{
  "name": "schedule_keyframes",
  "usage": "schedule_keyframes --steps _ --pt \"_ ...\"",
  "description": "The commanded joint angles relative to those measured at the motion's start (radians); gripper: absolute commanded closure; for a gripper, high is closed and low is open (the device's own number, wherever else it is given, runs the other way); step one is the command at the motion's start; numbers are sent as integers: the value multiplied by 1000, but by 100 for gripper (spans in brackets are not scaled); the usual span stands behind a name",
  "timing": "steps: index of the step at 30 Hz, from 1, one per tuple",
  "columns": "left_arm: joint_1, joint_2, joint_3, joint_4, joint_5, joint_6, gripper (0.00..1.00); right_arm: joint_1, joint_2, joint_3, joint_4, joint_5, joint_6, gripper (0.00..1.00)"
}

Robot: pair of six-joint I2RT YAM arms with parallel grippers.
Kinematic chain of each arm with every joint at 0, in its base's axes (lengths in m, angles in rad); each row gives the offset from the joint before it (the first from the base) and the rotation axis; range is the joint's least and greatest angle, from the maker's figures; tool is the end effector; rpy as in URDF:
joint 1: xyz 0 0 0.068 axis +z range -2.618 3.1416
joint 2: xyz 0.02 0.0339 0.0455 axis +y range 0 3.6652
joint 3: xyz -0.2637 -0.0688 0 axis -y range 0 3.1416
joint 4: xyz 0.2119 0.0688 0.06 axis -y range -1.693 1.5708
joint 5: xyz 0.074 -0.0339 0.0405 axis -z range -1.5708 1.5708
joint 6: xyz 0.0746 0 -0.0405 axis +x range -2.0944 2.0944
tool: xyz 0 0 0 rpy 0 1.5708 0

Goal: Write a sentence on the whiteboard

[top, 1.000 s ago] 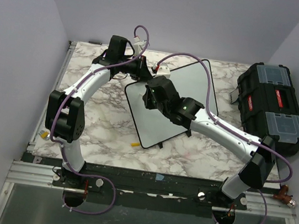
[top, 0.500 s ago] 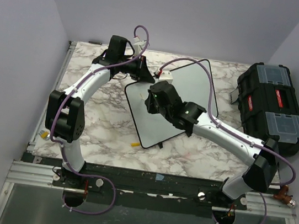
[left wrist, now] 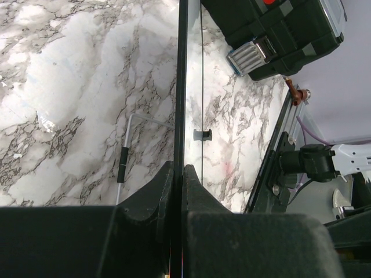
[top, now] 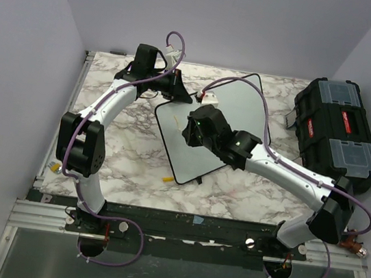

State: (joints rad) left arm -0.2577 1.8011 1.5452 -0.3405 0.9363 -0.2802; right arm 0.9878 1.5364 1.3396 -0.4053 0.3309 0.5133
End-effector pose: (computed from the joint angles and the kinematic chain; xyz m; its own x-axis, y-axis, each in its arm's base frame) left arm 0.3697 -0.1596 0.3082 -0.7419 0.0260 -0.6700 0.6142 0.4272 -0.6635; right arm 0.2127 0.2785 0.3126 -0.5869 -0.0464 -0.8083 -0.4063 0.8805 0.2444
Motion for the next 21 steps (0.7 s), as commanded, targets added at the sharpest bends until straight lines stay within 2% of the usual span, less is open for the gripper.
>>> schedule_keyframes --steps 1,10,21 --pt "-6 -4 10 34 -32 75 100 -2 -68 -20 55 -30 22 99" --pt "-5 -5 -6 52 3 90 100 -4 -52 -5 103 124 28 99" --pt "-5 -3 -15 58 17 99 100 -4 28 50 118 129 27 99"
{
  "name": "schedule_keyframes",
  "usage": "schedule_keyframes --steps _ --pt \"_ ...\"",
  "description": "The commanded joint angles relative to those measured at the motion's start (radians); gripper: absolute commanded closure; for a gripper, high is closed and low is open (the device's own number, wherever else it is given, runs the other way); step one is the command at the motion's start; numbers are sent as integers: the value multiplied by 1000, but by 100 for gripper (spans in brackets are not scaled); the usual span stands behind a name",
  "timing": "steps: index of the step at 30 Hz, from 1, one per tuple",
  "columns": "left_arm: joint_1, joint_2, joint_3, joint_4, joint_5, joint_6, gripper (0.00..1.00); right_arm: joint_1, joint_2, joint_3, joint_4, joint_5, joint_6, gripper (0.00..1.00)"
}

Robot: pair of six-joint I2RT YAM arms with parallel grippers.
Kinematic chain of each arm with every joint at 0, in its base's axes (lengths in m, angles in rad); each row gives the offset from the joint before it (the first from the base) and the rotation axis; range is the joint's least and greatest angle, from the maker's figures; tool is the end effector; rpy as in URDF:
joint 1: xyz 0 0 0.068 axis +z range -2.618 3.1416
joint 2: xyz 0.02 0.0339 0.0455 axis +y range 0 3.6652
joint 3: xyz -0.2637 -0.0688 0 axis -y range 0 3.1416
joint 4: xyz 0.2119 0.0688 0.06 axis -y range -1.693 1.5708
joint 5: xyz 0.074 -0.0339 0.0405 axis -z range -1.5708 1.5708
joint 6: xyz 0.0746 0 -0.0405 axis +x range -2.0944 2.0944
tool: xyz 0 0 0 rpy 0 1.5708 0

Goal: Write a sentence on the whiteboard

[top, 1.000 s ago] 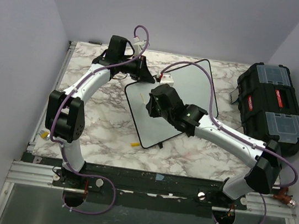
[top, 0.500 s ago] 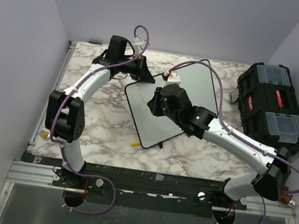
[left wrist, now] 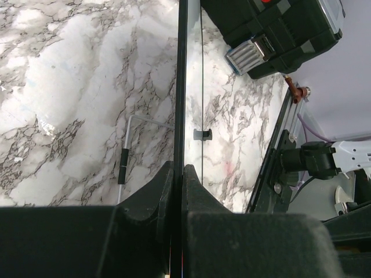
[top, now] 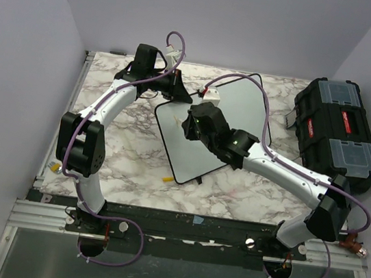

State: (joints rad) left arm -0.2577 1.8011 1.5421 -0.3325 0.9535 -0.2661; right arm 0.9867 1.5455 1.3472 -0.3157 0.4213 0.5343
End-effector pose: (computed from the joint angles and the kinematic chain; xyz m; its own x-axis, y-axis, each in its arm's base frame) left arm 0.3690 -0.1602 0.3086 -0.7311 0.0353 -0.6813 0.6321 0.4109 -0.6570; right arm 0.2221 0.2807 0.3243 -0.5210 0.0546 -0.8518 -0.3481 0.8976 0.2704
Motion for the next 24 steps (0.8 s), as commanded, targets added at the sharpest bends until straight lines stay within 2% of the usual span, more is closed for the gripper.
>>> schedule_keyframes --steps 1,15,24 --pt "-4 -2 -12 53 4 86 100 -2 22 43 28 40 7 99" --pt "-5 -9 -18 53 7 90 100 -2 28 37 33 97 -4 99" --pt "-5 -8 -17 56 -1 84 100 -3 54 13 17 28 2 99"
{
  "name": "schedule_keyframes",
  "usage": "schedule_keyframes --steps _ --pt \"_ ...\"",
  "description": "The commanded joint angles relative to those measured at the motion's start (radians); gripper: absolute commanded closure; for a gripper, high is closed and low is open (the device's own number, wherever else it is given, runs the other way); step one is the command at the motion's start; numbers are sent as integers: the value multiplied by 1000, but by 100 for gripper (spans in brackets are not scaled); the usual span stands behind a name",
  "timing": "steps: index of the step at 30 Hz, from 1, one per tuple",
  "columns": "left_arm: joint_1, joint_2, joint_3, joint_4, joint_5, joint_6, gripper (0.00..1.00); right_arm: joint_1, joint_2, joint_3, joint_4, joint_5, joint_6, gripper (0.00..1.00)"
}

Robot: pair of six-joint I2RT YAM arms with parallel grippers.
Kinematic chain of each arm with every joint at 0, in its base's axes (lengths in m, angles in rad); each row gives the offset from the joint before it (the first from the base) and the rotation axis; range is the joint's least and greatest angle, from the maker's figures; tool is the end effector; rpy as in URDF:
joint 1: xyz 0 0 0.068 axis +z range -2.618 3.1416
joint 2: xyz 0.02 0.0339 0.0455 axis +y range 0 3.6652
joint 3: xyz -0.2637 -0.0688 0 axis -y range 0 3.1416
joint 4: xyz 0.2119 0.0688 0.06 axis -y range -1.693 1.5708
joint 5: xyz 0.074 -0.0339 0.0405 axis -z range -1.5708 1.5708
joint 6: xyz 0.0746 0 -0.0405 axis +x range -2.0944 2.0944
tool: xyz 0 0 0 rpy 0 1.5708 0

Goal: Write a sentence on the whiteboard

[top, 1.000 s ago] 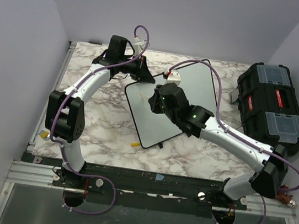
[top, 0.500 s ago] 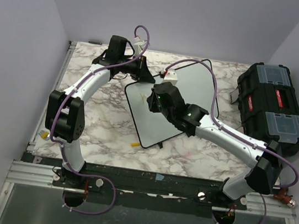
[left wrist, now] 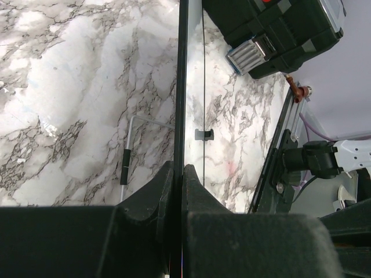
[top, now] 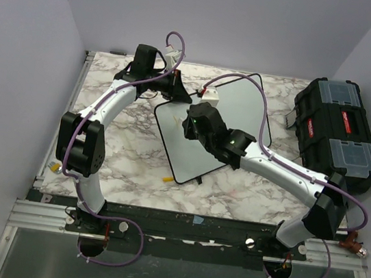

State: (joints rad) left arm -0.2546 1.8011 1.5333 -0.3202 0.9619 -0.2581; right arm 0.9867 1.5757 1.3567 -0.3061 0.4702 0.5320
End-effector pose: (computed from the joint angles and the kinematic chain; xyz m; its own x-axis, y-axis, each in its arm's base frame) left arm 0.3693 -0.1593 0.3073 -0.7244 0.0377 -0.6884 0.6409 0.4046 -0.6523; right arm 0.2282 0.2840 0.3193 -0.5058 0.0549 -0.8609 -0.3144 0.9176 0.2432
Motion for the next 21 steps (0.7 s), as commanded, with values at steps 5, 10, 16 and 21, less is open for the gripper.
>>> schedule_keyframes --steps 5,10,16,21 --pt "-8 -5 -8 43 -12 71 100 -2 14 -24 -2 -52 16 99" --pt "-8 0 -4 41 -15 69 100 -3 9 -48 4 -96 30 99" --pt "-8 0 -1 36 -17 68 100 -3 13 -67 12 -105 25 99" --pt "-7 1 0 35 -17 69 100 -3 14 -71 5 -77 23 99"
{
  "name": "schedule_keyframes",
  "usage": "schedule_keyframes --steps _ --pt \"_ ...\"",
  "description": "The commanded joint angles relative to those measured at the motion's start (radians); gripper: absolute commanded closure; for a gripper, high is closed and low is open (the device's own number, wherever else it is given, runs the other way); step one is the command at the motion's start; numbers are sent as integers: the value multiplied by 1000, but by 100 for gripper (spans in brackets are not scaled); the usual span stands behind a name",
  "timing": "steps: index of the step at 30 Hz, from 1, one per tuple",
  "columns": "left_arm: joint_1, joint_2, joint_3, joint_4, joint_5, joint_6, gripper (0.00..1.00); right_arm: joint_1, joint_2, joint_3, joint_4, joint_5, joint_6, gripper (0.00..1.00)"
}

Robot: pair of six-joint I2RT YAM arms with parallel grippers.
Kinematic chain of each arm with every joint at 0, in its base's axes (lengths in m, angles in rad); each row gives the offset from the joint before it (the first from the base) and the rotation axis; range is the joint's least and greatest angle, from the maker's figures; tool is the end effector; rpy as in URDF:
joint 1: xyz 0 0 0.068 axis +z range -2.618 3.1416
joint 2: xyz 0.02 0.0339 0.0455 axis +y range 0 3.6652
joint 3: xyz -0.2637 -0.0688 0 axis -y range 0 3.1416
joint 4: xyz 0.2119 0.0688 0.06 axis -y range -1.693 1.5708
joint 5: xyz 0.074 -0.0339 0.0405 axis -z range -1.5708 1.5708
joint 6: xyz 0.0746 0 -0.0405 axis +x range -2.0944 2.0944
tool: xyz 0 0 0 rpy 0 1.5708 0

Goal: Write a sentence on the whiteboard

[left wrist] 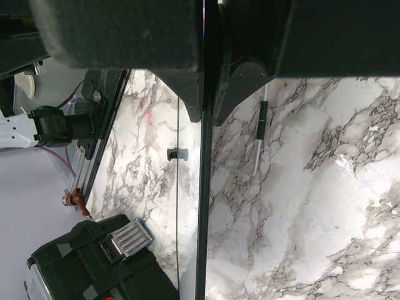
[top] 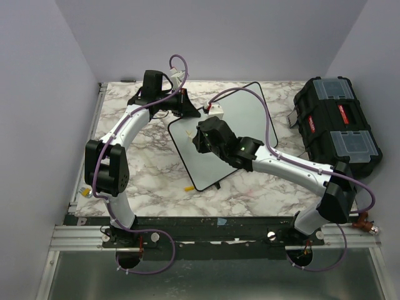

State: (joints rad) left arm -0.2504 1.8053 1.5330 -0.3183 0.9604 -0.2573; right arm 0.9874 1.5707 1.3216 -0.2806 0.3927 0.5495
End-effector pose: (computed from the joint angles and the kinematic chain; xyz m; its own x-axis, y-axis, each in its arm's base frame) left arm 0.3709 -0.1580 0.3058 -0.7257 0.0351 -0.6871 0.6378 0.4090 -0.6526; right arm 0.2240 0.2876 0.3109 -0.5451 0.0501 -0.8369 -0.3571 0.8893 0.2858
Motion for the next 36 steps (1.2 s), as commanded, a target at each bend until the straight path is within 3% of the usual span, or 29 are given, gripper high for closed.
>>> schedule_keyframes --steps 1,12,21,28,36 --pt "-12 -4 -1 33 -16 69 100 -3 19 -38 -24 8 6 99" --pt "-12 -3 1 33 -16 70 100 -4 -24 -83 -66 101 6 100" --pt "-12 -3 0 33 -16 70 100 -4 -45 -75 -62 86 -5 99" --pt "-12 0 0 31 -18 73 100 -3 -169 -170 124 24 3 99" --pt "-12 3 5 28 -16 75 100 -15 -115 -127 115 38 16 99"
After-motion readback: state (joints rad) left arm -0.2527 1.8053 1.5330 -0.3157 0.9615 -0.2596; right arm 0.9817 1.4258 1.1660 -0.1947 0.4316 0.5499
